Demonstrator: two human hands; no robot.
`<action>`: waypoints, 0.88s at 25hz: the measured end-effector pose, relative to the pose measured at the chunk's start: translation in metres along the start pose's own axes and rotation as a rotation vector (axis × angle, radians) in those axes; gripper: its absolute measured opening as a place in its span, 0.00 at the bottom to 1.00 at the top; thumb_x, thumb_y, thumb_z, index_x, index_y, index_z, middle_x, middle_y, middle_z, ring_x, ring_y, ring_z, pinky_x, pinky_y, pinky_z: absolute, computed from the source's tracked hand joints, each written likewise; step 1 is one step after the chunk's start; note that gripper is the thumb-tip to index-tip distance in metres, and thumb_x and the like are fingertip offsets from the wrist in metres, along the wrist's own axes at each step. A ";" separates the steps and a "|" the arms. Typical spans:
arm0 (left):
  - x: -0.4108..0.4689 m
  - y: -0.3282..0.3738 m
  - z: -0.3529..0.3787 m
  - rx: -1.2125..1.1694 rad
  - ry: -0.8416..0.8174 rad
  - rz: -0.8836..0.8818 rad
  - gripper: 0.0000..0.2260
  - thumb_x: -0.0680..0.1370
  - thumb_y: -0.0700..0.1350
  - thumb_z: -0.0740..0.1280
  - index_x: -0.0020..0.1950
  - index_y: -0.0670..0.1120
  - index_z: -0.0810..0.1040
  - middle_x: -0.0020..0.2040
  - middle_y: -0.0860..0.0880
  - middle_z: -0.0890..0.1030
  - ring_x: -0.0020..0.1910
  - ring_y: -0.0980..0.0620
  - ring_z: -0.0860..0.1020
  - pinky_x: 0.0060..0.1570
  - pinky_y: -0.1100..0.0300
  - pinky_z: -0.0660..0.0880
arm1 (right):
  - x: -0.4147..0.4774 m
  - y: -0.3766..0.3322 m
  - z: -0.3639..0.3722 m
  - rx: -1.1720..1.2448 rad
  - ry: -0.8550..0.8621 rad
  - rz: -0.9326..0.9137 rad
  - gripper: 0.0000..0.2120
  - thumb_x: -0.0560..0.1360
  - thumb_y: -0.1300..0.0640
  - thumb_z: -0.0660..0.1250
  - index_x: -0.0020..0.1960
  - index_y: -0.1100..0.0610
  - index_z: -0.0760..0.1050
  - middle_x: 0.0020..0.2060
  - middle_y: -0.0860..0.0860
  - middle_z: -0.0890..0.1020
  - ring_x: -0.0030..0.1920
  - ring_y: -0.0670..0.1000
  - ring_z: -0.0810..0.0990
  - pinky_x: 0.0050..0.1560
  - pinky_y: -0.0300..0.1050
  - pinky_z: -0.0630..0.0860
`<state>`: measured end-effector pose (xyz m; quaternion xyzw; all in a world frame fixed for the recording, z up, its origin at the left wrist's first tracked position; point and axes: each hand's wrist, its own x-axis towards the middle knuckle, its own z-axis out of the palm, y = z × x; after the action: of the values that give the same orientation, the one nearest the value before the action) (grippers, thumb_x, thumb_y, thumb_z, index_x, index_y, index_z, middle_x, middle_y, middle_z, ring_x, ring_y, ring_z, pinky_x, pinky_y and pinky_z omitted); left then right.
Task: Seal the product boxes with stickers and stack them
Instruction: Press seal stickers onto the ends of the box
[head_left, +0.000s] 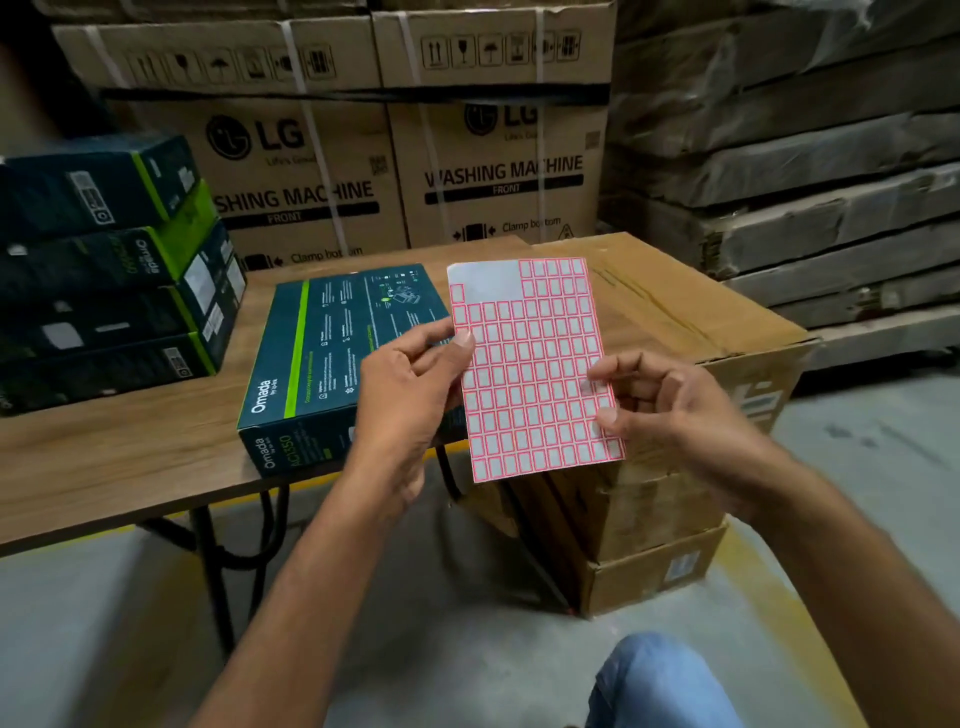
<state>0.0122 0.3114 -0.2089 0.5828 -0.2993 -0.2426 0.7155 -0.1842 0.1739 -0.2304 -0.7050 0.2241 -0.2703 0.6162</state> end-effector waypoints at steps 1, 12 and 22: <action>-0.004 0.002 -0.002 0.017 -0.005 0.030 0.11 0.83 0.40 0.70 0.65 0.45 0.81 0.49 0.48 0.89 0.48 0.52 0.88 0.44 0.63 0.82 | -0.001 -0.002 0.004 -0.048 0.006 -0.020 0.18 0.74 0.63 0.75 0.62 0.53 0.80 0.56 0.46 0.86 0.59 0.48 0.85 0.57 0.47 0.83; -0.029 0.009 -0.022 0.263 -0.171 0.155 0.11 0.82 0.35 0.69 0.54 0.49 0.87 0.47 0.48 0.89 0.47 0.49 0.87 0.51 0.54 0.84 | 0.027 -0.047 0.048 -0.577 0.151 -0.505 0.09 0.76 0.51 0.75 0.53 0.43 0.78 0.71 0.37 0.74 0.75 0.41 0.67 0.71 0.54 0.71; -0.029 0.006 -0.028 0.289 -0.119 0.261 0.06 0.81 0.41 0.72 0.55 0.49 0.86 0.49 0.54 0.88 0.48 0.56 0.86 0.47 0.66 0.81 | 0.029 -0.033 0.057 -0.351 0.066 -0.368 0.10 0.77 0.56 0.75 0.57 0.46 0.84 0.52 0.37 0.83 0.55 0.38 0.82 0.49 0.35 0.81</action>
<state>0.0118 0.3527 -0.2110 0.6204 -0.4458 -0.1362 0.6307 -0.1254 0.2026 -0.1999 -0.8210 0.1556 -0.3575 0.4172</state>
